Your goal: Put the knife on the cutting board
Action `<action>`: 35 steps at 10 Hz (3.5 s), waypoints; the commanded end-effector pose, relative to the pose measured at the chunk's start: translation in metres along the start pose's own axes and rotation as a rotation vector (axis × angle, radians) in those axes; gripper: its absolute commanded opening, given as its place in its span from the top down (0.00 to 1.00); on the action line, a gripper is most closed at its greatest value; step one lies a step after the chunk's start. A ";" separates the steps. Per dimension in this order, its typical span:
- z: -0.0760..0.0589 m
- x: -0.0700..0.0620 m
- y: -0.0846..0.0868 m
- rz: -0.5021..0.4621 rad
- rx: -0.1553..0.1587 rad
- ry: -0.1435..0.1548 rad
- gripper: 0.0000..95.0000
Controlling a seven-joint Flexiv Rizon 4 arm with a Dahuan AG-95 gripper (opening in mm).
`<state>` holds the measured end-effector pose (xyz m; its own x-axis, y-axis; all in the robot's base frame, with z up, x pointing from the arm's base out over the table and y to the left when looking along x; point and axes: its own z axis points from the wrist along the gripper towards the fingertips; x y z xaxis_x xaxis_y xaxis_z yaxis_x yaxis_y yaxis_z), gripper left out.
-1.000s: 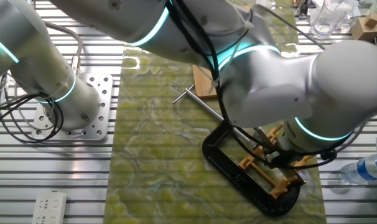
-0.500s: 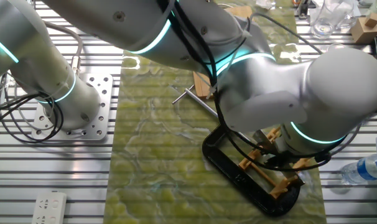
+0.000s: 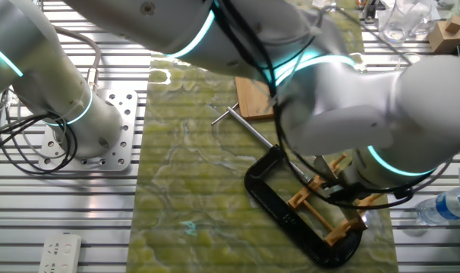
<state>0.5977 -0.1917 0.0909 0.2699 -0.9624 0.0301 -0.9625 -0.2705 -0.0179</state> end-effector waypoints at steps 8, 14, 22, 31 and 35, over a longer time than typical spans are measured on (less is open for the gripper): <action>-0.056 -0.002 0.000 -0.003 -0.035 -0.016 1.00; -0.083 -0.011 0.004 0.046 -0.064 -0.028 1.00; -0.094 -0.024 0.008 0.190 -0.072 -0.037 1.00; -0.114 -0.103 0.022 1.015 -0.123 -0.083 1.00; -0.110 -0.122 0.019 1.166 -0.147 -0.109 1.00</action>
<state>0.5486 -0.0929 0.1977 -0.6787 -0.7343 -0.0152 -0.7305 0.6727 0.1179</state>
